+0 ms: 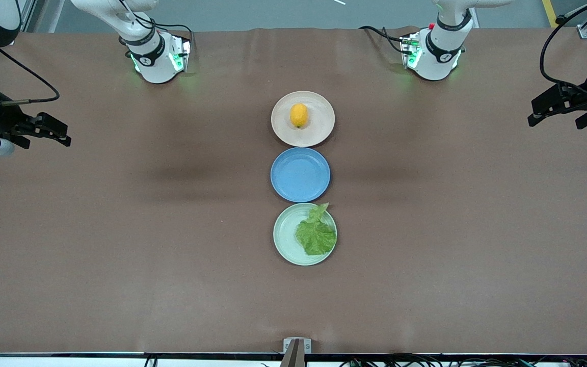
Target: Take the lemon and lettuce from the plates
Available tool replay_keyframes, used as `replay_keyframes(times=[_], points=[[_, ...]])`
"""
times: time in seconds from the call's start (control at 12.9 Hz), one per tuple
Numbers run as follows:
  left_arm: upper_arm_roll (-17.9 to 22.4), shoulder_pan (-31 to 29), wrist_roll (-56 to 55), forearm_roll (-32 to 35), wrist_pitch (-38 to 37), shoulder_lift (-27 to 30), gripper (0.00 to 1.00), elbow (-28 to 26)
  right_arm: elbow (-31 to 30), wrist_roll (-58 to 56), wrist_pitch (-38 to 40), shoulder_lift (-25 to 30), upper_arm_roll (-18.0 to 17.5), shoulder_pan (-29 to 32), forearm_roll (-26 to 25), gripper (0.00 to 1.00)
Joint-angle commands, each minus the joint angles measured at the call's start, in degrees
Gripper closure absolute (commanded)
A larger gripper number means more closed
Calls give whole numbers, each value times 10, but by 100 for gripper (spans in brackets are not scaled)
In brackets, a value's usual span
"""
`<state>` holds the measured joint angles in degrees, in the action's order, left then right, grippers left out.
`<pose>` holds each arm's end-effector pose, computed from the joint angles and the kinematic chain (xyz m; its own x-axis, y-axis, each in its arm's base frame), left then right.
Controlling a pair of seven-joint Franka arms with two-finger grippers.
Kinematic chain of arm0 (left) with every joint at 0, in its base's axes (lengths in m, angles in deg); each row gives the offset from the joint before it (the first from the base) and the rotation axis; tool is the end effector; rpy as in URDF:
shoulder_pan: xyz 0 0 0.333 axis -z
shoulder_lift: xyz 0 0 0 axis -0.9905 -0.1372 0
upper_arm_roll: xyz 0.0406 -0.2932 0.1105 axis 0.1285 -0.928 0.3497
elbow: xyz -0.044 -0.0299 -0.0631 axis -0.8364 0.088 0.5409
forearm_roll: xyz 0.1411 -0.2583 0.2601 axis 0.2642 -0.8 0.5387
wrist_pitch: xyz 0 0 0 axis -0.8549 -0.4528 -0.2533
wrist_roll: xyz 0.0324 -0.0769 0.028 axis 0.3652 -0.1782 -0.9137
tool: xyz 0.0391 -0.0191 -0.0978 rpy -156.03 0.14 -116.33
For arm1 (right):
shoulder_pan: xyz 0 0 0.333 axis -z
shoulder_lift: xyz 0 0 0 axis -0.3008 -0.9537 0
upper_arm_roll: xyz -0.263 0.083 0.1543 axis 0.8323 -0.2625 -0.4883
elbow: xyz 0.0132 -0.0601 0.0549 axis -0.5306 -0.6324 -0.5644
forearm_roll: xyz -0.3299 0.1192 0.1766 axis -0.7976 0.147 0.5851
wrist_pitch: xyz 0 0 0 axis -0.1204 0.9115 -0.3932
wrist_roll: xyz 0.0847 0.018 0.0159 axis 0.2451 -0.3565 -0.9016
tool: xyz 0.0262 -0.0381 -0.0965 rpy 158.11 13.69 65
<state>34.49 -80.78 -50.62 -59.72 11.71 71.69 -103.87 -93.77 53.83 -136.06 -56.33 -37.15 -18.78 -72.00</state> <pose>0.5374 -0.0244 0.6519 0.9982 -0.0591 0.0112 -0.0595 -0.9975 0.0390 0.5349 -0.0165 0.5724 0.9992 0.0347 -0.0212 0.0342 -0.9991 -0.0249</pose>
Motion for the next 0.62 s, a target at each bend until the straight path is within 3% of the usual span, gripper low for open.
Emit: replay_keyframes(times=[0.0, 0.54], points=[[-7, -5, 9, 11, -8, 1, 0, 5, -15, -6, -7, 17, -8, 10, 4, 0], [-7, -5, 2, 10, -8, -1, 0, 5, 21, -1, 28, 1, -7, 9, 3, 0]])
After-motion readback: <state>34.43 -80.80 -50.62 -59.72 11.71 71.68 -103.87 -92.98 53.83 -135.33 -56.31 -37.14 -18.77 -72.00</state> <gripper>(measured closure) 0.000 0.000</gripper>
